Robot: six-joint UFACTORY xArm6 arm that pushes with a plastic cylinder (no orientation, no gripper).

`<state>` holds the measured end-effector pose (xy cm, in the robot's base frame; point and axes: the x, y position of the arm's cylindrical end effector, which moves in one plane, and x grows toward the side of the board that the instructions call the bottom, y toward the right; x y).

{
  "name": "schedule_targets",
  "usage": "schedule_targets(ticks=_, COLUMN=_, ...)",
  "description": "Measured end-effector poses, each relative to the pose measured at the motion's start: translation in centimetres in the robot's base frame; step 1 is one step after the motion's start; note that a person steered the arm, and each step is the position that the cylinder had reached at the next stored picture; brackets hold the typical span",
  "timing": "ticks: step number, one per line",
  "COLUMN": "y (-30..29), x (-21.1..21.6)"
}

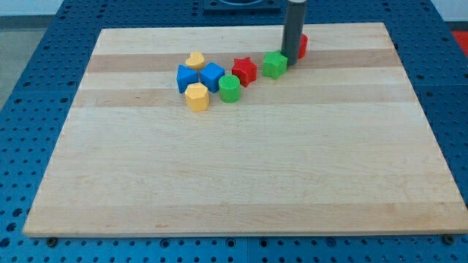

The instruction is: Move the stars to the top of the green circle

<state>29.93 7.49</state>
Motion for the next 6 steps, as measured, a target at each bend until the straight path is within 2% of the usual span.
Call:
schedule_targets(ticks=4, y=-7.3, x=-0.1)
schedule_targets(ticks=5, y=-4.0, x=-0.6)
schedule_targets(ticks=6, y=2.2, x=1.5)
